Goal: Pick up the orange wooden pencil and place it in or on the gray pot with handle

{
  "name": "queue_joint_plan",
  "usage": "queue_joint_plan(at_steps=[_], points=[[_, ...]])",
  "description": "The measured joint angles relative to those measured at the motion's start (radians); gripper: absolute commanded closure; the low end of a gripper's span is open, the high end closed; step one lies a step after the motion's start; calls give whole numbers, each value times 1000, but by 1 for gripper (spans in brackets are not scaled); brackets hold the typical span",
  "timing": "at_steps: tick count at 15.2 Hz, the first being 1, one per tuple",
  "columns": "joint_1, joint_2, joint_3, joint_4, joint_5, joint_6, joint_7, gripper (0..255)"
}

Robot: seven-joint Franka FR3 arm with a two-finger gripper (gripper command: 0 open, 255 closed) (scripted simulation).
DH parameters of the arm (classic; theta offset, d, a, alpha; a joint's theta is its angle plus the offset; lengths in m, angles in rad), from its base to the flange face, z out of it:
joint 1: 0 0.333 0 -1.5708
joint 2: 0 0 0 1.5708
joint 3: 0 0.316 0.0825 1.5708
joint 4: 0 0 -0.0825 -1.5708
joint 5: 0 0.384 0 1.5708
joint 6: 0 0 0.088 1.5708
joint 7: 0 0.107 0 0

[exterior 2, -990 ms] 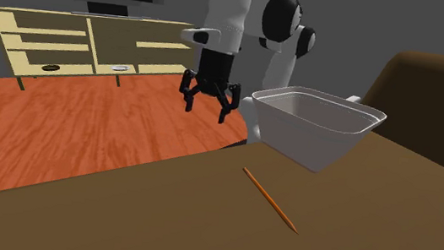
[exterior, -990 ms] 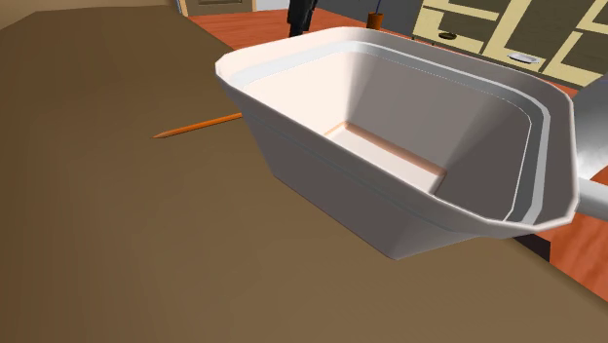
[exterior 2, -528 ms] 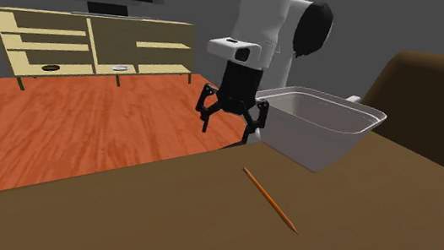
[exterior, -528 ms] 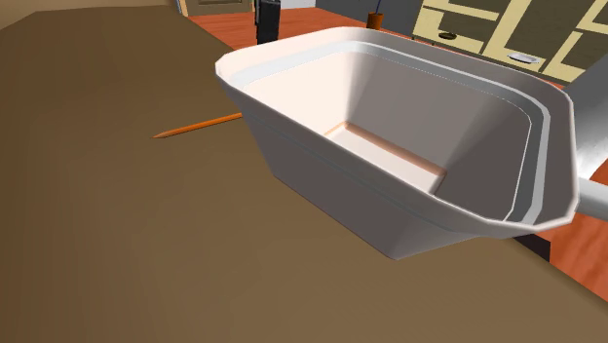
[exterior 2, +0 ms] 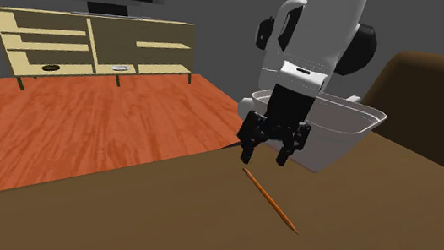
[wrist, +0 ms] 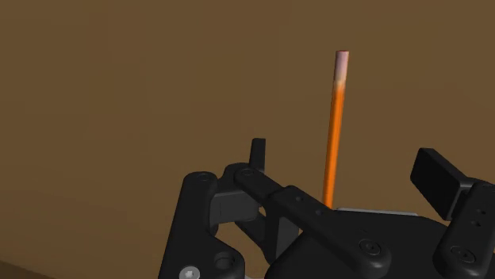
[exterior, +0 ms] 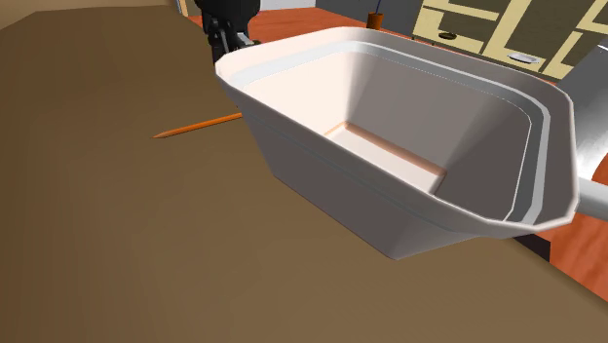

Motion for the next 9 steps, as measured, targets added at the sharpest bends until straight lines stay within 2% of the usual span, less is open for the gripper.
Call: queue_joint_plan(at_steps=[9], points=[[8, 19, 8, -80, -18, 94, -19, 0]])
